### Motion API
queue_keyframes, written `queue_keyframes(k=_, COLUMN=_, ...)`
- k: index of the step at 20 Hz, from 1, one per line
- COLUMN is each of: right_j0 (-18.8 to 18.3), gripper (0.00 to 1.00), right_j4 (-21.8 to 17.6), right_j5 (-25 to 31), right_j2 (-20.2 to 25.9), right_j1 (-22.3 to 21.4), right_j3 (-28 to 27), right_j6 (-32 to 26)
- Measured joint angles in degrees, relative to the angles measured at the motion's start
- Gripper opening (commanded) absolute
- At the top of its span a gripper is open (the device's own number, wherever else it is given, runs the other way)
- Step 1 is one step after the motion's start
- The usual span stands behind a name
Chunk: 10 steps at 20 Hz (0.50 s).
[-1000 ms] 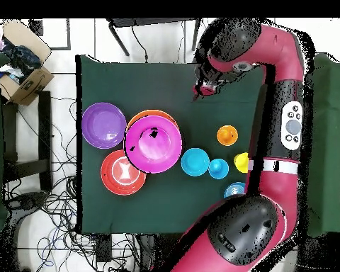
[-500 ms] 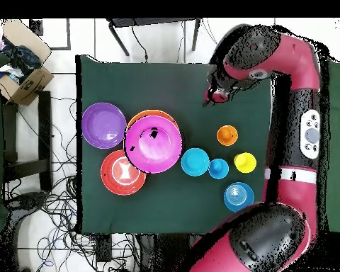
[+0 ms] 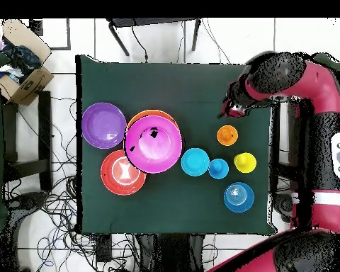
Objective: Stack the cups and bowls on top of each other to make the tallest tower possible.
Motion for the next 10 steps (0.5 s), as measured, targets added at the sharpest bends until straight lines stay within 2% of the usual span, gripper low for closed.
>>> queue_keyframes(k=10, right_j0=-2.7, gripper=1.0, right_j4=2.3, right_j5=-8.7, right_j2=-0.1, right_j1=-0.6, right_j3=8.2, right_j6=0.0)
